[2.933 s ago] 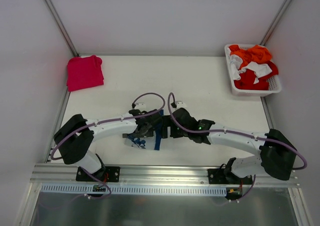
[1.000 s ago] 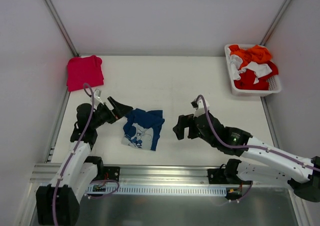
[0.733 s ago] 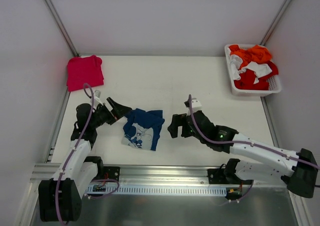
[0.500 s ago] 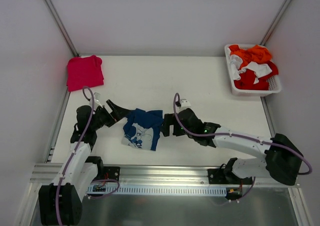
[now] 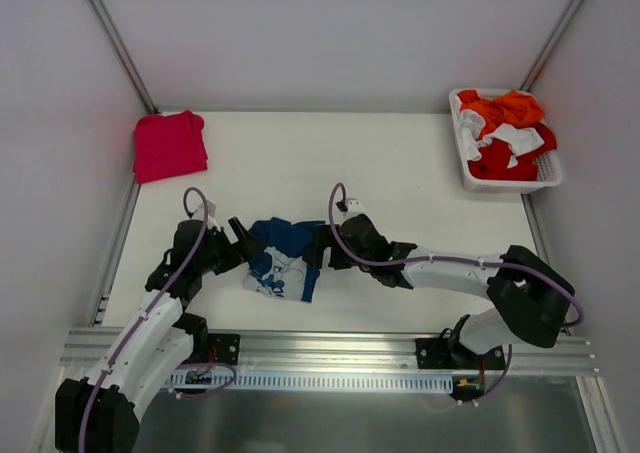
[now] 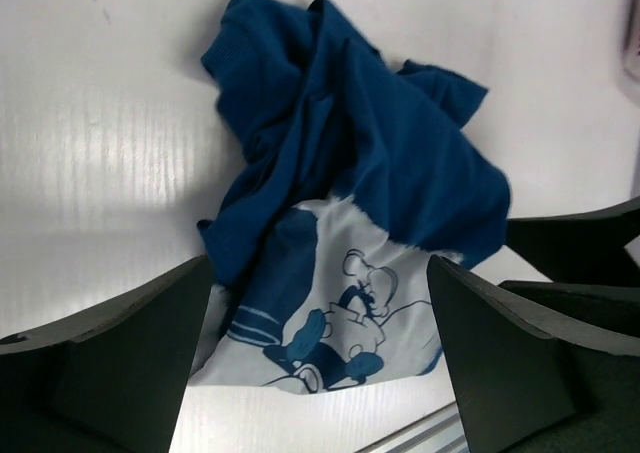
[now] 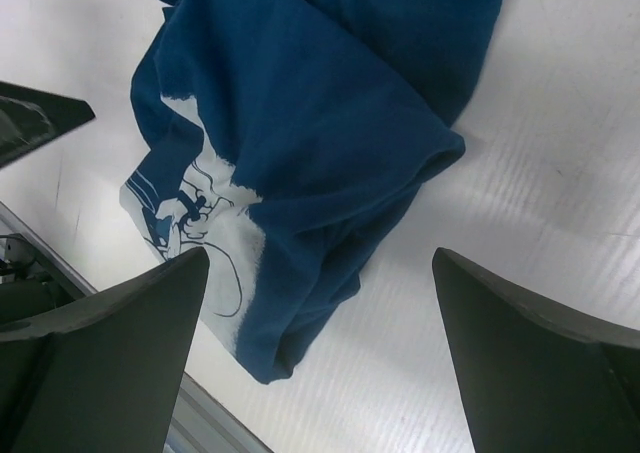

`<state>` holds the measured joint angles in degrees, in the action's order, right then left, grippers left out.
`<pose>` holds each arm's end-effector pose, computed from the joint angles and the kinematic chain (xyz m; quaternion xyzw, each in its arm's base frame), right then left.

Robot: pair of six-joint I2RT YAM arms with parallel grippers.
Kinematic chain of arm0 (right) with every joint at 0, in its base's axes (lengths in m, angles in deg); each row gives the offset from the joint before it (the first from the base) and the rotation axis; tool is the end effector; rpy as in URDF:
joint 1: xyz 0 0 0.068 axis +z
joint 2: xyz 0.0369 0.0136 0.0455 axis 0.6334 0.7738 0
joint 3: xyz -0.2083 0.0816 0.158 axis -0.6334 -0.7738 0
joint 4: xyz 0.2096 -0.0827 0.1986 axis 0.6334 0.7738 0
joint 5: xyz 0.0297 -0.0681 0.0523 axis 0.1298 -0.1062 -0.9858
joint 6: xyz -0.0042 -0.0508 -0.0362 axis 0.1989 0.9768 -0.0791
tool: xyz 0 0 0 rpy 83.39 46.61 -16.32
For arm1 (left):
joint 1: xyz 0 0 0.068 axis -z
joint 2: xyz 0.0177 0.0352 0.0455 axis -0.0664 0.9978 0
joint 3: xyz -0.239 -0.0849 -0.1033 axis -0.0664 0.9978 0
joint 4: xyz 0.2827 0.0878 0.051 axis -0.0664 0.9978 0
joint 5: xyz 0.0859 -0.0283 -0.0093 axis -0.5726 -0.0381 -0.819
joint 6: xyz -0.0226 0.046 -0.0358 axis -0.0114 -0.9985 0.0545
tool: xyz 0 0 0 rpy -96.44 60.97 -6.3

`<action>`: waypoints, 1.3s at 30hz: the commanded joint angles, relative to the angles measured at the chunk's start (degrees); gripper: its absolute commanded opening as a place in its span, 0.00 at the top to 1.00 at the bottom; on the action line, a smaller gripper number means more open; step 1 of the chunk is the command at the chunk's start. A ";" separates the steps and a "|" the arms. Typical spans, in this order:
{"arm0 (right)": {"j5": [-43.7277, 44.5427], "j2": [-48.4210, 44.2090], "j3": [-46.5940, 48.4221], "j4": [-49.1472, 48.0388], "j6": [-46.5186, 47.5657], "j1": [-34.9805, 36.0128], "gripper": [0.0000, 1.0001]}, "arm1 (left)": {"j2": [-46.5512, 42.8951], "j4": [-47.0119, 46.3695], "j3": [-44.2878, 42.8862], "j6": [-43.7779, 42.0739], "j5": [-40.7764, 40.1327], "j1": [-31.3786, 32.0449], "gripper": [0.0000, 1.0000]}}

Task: Fold and stack the t-shirts
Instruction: Put the neatly folded tshirt into the corner of the board with both arms

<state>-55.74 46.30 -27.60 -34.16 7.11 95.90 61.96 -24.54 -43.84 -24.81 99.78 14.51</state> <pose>0.1927 0.2830 0.1646 -0.1911 0.8442 0.2998 0.4011 0.2029 -0.0511 0.1819 -0.1424 0.8430 -0.3160 0.4114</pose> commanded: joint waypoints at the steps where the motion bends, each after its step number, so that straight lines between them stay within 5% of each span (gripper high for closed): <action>1: -1.99 1.48 0.49 -5.41 -2.85 -0.17 0.01 | 1.14 4.40 0.39 -1.43 -8.61 2.30 0.10; 11: -2.53 3.15 -0.74 -7.35 -4.18 0.18 0.01 | 9.04 3.71 0.57 -3.36 -12.68 4.33 0.08; 23: -3.85 8.60 0.49 -9.63 -5.93 0.97 0.00 | 15.38 -7.63 2.33 -0.20 -2.48 5.21 0.07; 39: -5.34 12.20 1.10 -12.45 -7.96 1.32 0.01 | 15.82 -11.41 1.45 3.05 2.70 6.70 0.07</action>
<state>-59.87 57.19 -27.58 -45.13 0.55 96.75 77.70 -33.67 -42.55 -23.21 100.21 20.50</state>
